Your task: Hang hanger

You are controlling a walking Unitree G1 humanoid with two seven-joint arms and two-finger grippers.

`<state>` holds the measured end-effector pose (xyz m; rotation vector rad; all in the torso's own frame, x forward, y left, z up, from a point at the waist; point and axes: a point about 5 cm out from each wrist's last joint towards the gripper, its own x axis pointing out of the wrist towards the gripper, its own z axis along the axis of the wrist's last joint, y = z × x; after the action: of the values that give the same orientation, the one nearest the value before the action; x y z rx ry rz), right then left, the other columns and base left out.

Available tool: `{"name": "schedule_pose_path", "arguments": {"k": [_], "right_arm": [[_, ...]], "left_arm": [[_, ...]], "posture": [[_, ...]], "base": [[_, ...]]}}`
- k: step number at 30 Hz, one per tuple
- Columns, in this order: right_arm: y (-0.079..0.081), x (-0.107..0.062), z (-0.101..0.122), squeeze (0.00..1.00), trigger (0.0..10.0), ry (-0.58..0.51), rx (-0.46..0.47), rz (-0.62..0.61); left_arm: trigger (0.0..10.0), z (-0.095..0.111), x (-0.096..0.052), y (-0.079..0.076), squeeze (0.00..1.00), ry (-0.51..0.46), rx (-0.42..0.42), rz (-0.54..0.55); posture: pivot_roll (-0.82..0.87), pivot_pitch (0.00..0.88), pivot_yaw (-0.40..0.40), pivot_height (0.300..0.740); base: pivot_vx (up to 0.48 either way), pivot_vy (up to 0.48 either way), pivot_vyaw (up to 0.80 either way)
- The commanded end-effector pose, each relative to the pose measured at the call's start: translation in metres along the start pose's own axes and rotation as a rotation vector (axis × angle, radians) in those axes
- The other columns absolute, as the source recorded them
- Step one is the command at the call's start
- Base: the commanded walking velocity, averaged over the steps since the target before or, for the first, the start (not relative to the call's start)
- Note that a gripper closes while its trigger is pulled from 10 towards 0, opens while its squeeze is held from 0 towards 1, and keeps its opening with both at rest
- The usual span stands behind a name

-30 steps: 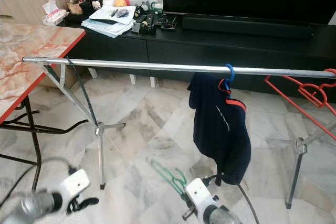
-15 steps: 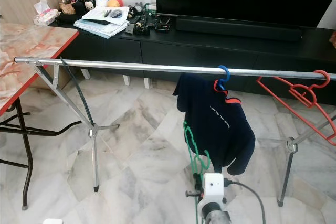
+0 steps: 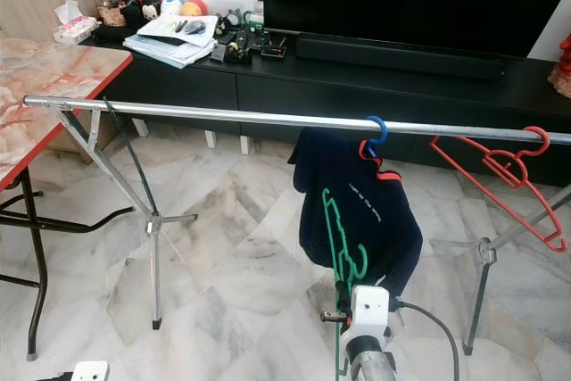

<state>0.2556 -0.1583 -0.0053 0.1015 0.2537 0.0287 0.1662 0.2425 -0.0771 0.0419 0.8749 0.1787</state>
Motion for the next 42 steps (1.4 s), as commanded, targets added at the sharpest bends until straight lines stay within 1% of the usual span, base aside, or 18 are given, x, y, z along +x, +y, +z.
{"name": "schedule_pose_path", "arguments": {"k": [1,4,11,15,20,22,24,29,42], "right_arm": [[-0.003,-0.001,0.001,0.0,10.0,-0.005,-0.002,-0.04],[-0.005,-0.001,0.003,0.0,10.0,-0.014,0.002,-0.074],[-0.004,0.0,0.009,0.0,10.0,-0.034,-0.005,-0.082],[-0.002,0.002,0.011,0.0,10.0,-0.036,-0.009,-0.081],[0.001,0.003,0.012,0.0,10.0,-0.037,-0.006,-0.079],[0.002,0.004,0.013,0.0,10.0,-0.04,-0.004,-0.077],[0.003,0.004,0.014,0.0,10.0,-0.042,-0.007,-0.075],[0.003,0.005,0.015,0.0,10.0,-0.042,-0.007,-0.076],[0.004,0.008,0.019,0.0,10.0,-0.046,-0.018,-0.078]], "left_arm": [[10.0,-0.012,-0.003,0.002,0.0,0.043,0.004,0.004],[10.0,-0.015,-0.004,0.003,0.0,0.052,0.006,0.002],[10.0,-0.019,-0.005,0.001,0.0,0.067,0.024,-0.011],[10.0,-0.021,-0.005,0.0,0.0,0.078,0.037,-0.011],[10.0,-0.025,-0.006,0.0,0.0,0.087,0.027,-0.016],[10.0,-0.026,-0.007,-0.001,0.0,0.091,0.024,-0.019],[10.0,-0.028,-0.007,-0.001,0.0,0.097,0.004,-0.025],[10.0,-0.03,-0.007,-0.003,0.0,0.105,0.001,-0.031],[10.0,-0.026,-0.006,-0.007,0.0,0.087,0.009,-0.056]], "posture": [[0.0,0.065,-0.002,0.74],[-0.01,0.055,0.001,0.74],[-0.01,0.038,-0.003,0.74],[0.0,0.028,-0.005,0.74],[0.0,0.026,-0.003,0.74],[0.0,0.034,-0.004,0.74],[0.01,0.04,-0.005,0.74],[0.01,0.054,-0.005,0.74],[0.01,0.073,0.002,0.74]], "base": [[0.0,0.48,0.0],[0.0,0.48,0.0],[0.0,0.471,0.0],[0.0,0.0,0.0],[0.0,0.0,0.0],[0.0,0.0,0.0],[0.0,0.0,0.0],[0.0,0.0,0.0],[0.342,0.0,0.0]]}}
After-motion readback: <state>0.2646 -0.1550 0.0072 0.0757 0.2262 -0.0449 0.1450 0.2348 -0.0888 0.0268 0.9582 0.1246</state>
